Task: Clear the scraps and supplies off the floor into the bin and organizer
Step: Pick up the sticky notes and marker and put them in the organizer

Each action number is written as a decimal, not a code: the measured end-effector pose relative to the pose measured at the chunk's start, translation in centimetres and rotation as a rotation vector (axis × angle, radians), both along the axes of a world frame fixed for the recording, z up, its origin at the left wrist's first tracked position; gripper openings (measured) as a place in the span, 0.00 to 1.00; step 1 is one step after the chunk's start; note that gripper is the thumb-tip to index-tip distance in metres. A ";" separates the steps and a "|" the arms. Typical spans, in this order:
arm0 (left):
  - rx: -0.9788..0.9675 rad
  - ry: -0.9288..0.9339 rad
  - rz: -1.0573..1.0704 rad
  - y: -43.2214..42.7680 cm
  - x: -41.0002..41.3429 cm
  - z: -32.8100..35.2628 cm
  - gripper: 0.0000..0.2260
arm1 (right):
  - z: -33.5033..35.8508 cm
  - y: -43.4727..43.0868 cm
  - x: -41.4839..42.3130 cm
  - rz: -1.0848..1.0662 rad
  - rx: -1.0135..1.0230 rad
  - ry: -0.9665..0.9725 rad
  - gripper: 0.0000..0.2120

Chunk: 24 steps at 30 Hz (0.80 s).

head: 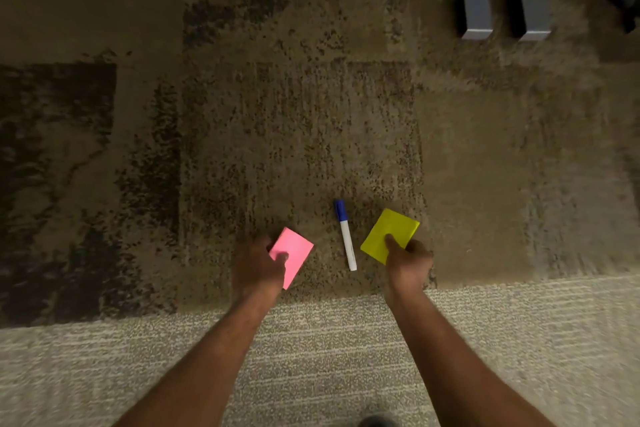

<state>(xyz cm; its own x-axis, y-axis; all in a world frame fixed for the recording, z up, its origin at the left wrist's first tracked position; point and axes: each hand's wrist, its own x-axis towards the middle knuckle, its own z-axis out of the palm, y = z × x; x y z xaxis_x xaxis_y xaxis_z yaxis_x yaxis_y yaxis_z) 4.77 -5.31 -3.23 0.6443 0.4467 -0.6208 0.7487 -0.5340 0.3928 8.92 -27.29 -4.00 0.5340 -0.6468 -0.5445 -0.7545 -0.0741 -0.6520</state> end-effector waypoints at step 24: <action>-0.617 -0.128 0.592 0.2 0.3 1.0 0.07 | 0.0 6.0 -0.3 0.593 -0.248 0.253 0.12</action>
